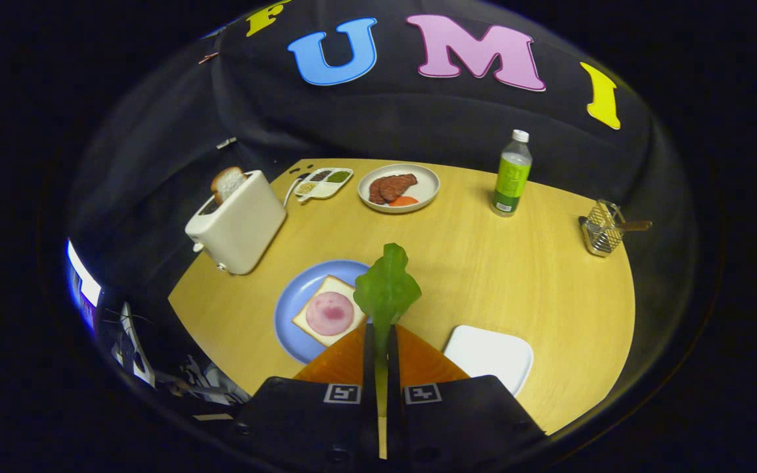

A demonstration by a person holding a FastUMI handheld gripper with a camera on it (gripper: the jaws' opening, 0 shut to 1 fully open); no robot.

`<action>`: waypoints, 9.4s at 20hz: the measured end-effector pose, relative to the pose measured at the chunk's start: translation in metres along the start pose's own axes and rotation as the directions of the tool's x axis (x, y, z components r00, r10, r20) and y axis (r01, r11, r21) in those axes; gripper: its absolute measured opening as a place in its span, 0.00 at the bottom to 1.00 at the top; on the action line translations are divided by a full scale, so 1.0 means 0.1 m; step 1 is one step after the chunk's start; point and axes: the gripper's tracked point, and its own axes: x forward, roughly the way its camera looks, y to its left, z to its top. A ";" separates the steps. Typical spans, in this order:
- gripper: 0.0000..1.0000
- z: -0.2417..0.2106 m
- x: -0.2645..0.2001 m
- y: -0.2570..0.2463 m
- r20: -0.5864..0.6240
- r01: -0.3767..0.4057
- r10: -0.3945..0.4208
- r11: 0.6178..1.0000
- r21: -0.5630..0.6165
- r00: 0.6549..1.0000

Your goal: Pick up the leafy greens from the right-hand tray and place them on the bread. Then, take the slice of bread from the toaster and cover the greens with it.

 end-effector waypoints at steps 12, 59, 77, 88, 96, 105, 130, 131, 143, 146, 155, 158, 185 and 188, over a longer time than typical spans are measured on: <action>0.19 0.15 0.55 0.68 -0.021 -0.052 0.052 0.998 0.024 0.998; 0.55 1.93 2.47 3.04 0.075 0.072 -0.060 0.982 -0.172 0.995; 0.15 2.46 1.28 2.85 0.285 -0.083 0.093 0.996 -0.044 0.954; 0.15 1.98 0.26 1.42 0.347 0.035 -0.066 0.995 0.094 0.935; 0.15 1.06 0.43 0.87 0.277 0.072 -0.135 0.972 0.226 0.951; 0.15 0.31 1.06 0.81 0.152 0.038 -0.113 0.904 0.426 0.982; 0.65 0.32 0.23 -0.29 0.186 0.396 -0.429 0.898 0.191 0.884; 0.66 0.44 0.13 -0.28 0.215 0.403 -0.432 0.900 0.164 0.876; 0.86 1.22 -1.14 0.04 0.429 0.413 -0.418 0.904 0.108 0.801; 0.86 1.28 -1.35 0.02 0.458 0.422 -0.426 0.899 0.118 0.780; 0.86 1.31 -1.46 -0.07 0.476 0.430 -0.437 0.893 0.130 0.763; 0.86 1.32 -1.46 -0.04 0.478 0.431 -0.434 0.894 0.122 0.764; 0.86 1.29 -1.45 0.01 0.481 0.441 -0.432 0.892 0.101 0.763; 0.86 1.27 -1.47 0.00 0.481 0.442 -0.435 0.891 0.105 0.762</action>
